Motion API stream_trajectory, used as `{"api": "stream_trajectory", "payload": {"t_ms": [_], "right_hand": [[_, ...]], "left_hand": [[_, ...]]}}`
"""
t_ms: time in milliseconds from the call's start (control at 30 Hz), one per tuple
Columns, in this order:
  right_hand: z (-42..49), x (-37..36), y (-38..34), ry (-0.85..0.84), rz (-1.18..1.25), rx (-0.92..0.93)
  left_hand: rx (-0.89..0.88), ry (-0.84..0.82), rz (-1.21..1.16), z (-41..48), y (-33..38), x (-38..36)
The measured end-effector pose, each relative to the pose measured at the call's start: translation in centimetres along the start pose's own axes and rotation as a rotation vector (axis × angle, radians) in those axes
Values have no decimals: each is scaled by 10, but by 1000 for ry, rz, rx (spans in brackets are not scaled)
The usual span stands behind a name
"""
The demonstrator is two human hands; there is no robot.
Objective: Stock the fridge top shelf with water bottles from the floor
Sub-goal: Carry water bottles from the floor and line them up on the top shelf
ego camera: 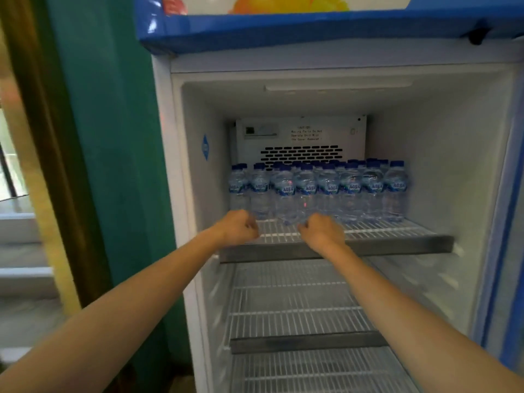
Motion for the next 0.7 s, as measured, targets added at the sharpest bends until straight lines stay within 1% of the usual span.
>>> {"api": "stream_trajectory", "payload": {"t_ms": [100,133,167,233,300,400,500,633,700], "right_hand": [[-39,-5,-43,83,38,62],[-54,-8,-60,129,71,90],[-71,-12,-78,182,116,123],[-110,-26,-112,277,244,183],[-152,-54,-140,308,414,201],[-212,-119,-176,202,549,176],[-266,-192,-202,24,588,144],[-332,-293,-216,-243,536,71],[-366,-347,-219,-415,496,48]], "left_hand": [[-81,320,-93,-59,-9,38],[-129,397,-117,-83,-14,45],[-180,443,-119,-108,-19,48],[-228,463,-77,-155,-38,43],[-185,438,-47,-200,-75,29],[-29,356,-31,-265,-150,-4],[200,244,-83,-336,-231,-47],[462,111,-99,-433,-322,-110],[597,79,-143,-480,-362,-141]]}}
Point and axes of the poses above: each hand's wrist, its own z-axis towards the middle knuckle, its own x-axis out of the back of the hand, y = z × x, the point moved 10 cm from there along z, towards the middle knuckle, and after that the axes turned 2 degrees about z, right-handed, at the moved point
